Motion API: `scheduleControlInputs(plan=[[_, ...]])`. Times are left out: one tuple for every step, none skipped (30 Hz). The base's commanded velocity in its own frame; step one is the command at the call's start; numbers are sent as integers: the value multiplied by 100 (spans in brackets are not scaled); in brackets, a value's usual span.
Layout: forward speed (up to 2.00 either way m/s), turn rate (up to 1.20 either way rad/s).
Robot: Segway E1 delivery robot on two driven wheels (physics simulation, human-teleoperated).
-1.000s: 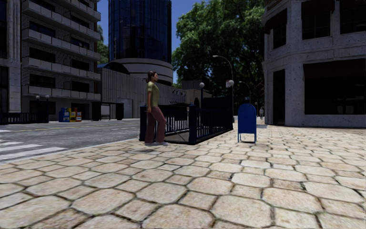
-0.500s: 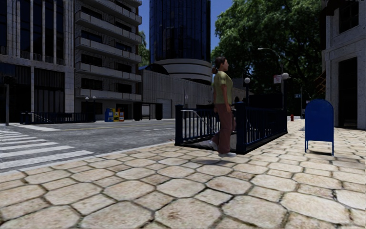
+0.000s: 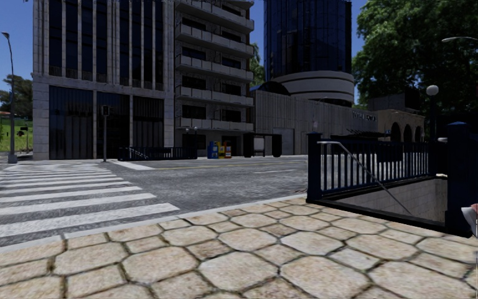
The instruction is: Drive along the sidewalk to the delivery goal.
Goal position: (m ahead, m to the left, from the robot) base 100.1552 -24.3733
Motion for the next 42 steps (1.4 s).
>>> scheduleControlInputs(plan=[[196,71],[196,71],[196,71],[196,71],[196,71],[196,71],[196,71],[196,71],[196,71],[196,71],[196,71],[196,71],[196,71],[196,71],[196,71],[196,71],[196,71],[196,71],[196,71],[196,71],[196,71],[196,71],[196,71],[196,71],[196,71],[196,71],[196,71],[196,71],[196,64],[196,61],[196,61],[196,61],[191,59],[177,52],[161,32],[155,22],[155,22],[152,20],[151,18],[149,7],[144,0],[144,0]])
